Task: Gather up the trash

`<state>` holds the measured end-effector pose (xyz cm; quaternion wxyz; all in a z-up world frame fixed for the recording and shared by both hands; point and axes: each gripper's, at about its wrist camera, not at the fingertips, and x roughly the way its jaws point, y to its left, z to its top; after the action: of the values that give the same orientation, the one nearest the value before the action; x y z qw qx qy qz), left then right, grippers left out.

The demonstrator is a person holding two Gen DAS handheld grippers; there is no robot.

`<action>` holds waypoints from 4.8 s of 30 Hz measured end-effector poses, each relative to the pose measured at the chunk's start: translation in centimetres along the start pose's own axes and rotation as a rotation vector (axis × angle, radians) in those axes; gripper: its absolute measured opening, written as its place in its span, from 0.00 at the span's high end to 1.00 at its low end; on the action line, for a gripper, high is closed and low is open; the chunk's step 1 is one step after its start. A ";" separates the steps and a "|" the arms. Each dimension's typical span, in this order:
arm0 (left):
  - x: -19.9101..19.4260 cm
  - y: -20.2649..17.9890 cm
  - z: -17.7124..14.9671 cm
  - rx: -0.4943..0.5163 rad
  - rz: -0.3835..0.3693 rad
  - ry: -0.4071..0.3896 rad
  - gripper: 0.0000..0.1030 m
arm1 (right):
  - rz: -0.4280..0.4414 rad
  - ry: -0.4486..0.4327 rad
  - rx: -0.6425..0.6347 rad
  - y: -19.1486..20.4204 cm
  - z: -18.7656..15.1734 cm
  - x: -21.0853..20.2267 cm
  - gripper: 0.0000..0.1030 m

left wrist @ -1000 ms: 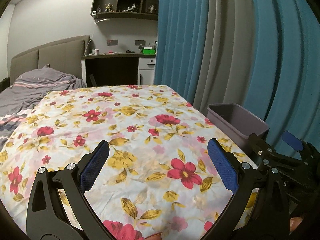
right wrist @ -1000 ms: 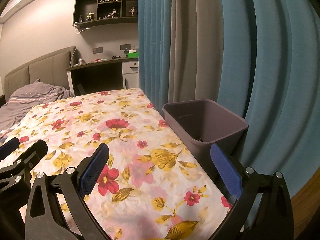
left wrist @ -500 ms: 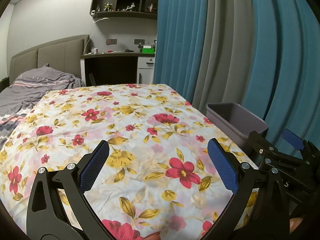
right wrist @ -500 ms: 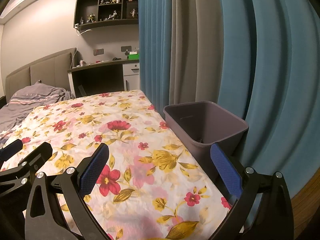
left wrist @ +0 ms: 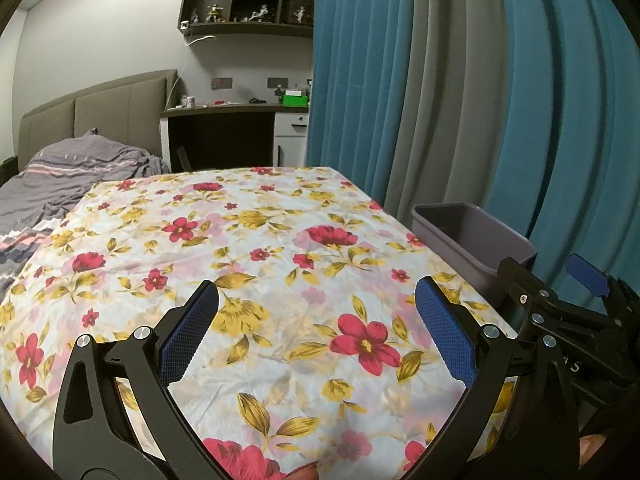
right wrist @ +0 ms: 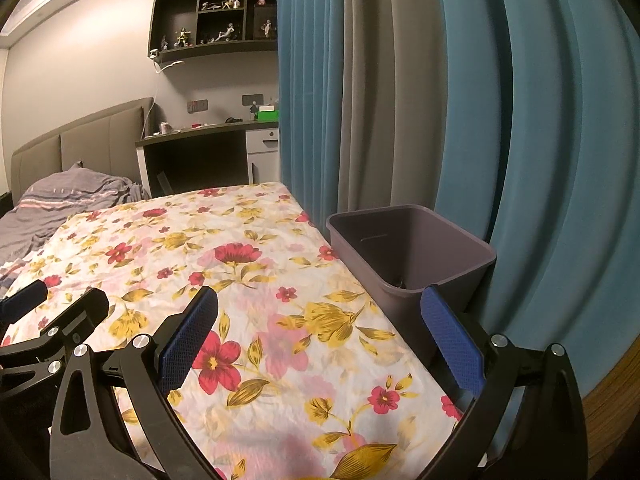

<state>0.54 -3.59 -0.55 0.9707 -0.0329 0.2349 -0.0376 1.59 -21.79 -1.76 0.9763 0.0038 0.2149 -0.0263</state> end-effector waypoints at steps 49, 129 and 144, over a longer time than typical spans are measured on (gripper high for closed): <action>-0.2 0.0 -0.2 -0.009 -0.015 0.002 0.06 | 0.001 -0.005 0.004 -0.2 -0.1 0.0 0.05; -0.4 -0.6 -0.1 0.025 -0.015 -0.013 0.06 | 0.005 -0.009 0.008 -0.6 0.0 0.1 0.05; -0.5 -0.3 0.2 0.004 -0.053 -0.042 0.06 | 0.007 -0.003 0.009 -0.8 0.2 0.2 0.05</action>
<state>0.17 -3.86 -0.13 0.9742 -0.0381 0.2134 -0.0632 1.84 -22.57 -1.70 0.9767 0.0087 0.2133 -0.0240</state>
